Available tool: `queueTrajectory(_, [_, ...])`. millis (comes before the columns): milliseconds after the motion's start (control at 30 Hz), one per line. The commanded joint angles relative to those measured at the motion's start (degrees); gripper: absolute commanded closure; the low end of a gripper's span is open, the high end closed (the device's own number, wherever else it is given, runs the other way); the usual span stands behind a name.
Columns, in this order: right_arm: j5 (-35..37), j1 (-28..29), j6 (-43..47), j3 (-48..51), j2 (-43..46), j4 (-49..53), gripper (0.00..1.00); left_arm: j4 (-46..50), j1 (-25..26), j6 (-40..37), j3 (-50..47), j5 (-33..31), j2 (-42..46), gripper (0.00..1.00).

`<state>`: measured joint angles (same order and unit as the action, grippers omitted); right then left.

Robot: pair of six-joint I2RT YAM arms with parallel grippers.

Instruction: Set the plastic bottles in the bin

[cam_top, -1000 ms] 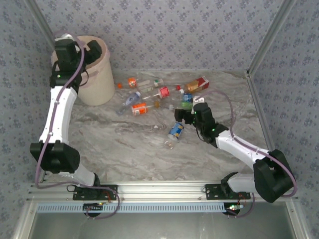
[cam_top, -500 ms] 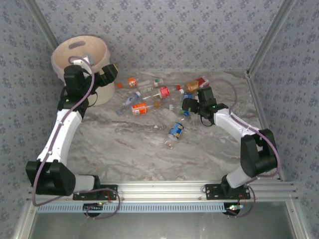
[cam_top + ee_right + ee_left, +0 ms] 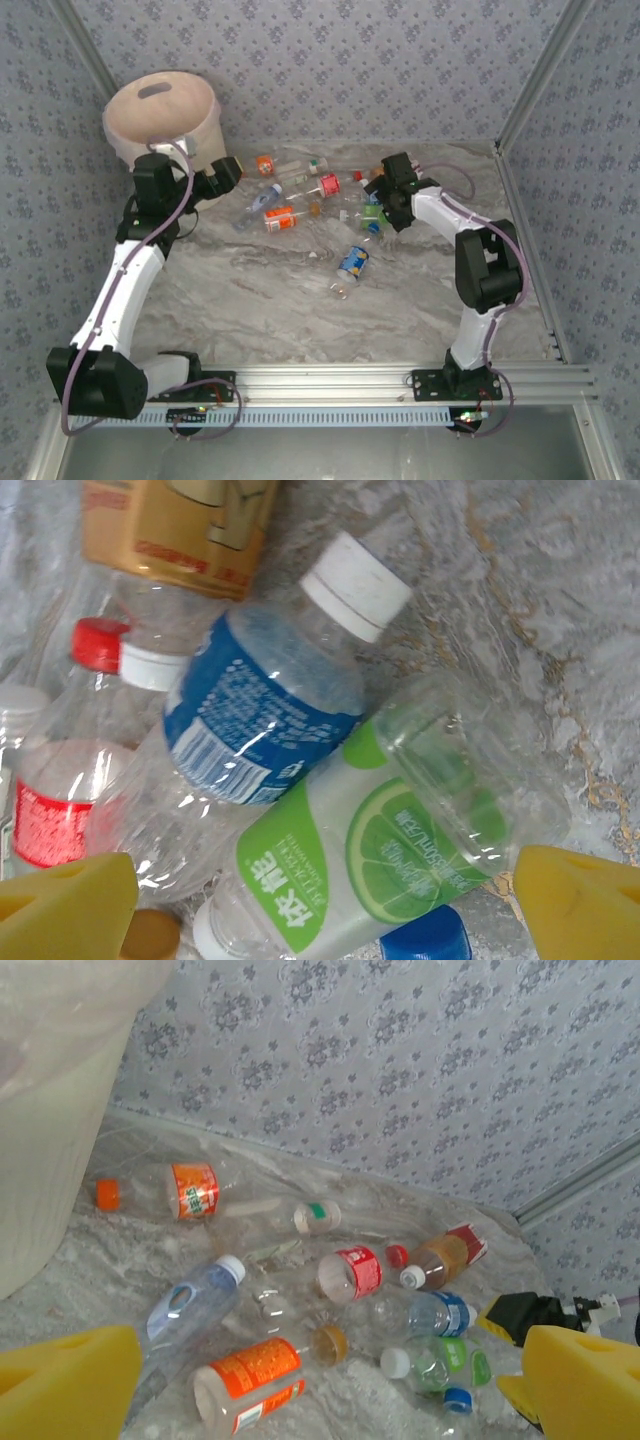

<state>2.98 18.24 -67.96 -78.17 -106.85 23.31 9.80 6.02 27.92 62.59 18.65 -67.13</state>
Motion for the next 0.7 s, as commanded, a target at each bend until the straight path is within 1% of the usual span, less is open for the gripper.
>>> queueTrajectory(0, [-0.7,-0.5,-8.3,-1.5,-1.4,2.6,0.03,1.3,0.5,-1.5,-2.1,1.0,2.6,0.02])
queueTrajectory(67, [-1.1,-0.6,-9.8,-1.5,-1.8,2.7,0.04,0.1,1.4,-1.4,-3.9,1.8,3.4,0.02])
queueTrajectory(167, [-1.3,-0.8,-11.2,-0.5,-2.0,2.0,0.05,-1.2,4.4,-2.4,-5.9,1.4,3.5,0.02])
queueTrajectory(267, [-0.1,-1.1,-12.9,1.2,-2.0,1.6,0.07,-0.9,8.1,-3.8,-6.2,-0.5,2.8,0.02])
queueTrajectory(433, [1.9,-1.3,-16.6,4.6,-2.4,-1.6,0.15,1.5,13.0,-7.4,-5.5,-4.7,1.6,0.02])
queueTrajectory(533, [2.7,-1.4,-17.1,6.2,-2.8,-4.1,0.20,2.0,13.8,-8.7,-5.2,-5.4,0.5,0.02])
queueTrajectory(667, [3.1,-2.3,-19.1,9.3,-2.3,-8.1,0.30,3.7,14.1,-9.5,-3.6,-5.6,-1.1,0.02])
